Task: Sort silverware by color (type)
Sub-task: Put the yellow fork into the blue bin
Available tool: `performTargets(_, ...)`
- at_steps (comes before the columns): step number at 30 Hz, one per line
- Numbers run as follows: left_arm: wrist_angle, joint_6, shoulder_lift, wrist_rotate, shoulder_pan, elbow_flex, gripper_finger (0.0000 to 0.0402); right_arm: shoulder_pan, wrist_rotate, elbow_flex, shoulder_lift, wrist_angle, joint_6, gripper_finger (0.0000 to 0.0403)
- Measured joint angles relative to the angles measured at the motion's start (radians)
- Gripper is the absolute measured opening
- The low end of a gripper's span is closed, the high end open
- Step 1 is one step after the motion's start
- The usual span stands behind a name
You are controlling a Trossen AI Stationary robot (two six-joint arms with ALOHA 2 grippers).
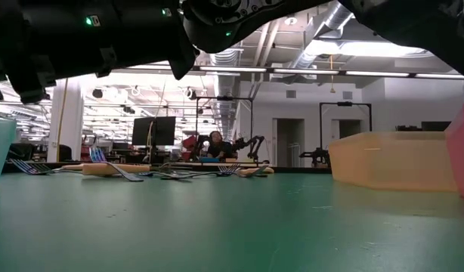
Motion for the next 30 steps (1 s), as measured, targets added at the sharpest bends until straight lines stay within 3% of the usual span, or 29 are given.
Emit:
performTargets(10,0.0,0.0,0.0,0.0,0.0,0.0,0.0158,-0.015,0.174,0.023,-0.011,-0.016,0.008,0.0081)
performTargets(13,0.0,0.0,0.0,0.0,0.0,0.0,0.0158,-0.02,0.156,0.023,-0.011,-0.053,0.025,0.0081)
performTargets(19,0.0,0.0,0.0,-0.004,0.0,0.0,0.0158,0.01,0.017,0.023,-0.001,-0.076,0.006,0.0081)
performTargets(26,0.0,0.001,0.0,-0.02,0.0,0.0,0.0158,0.015,-0.018,0.023,0.0,-0.059,-0.03,0.0081)
performTargets(30,0.0,0.001,0.0,-0.02,0.0,0.0,0.0158,0.008,0.028,0.023,-0.001,-0.064,-0.03,0.0081)
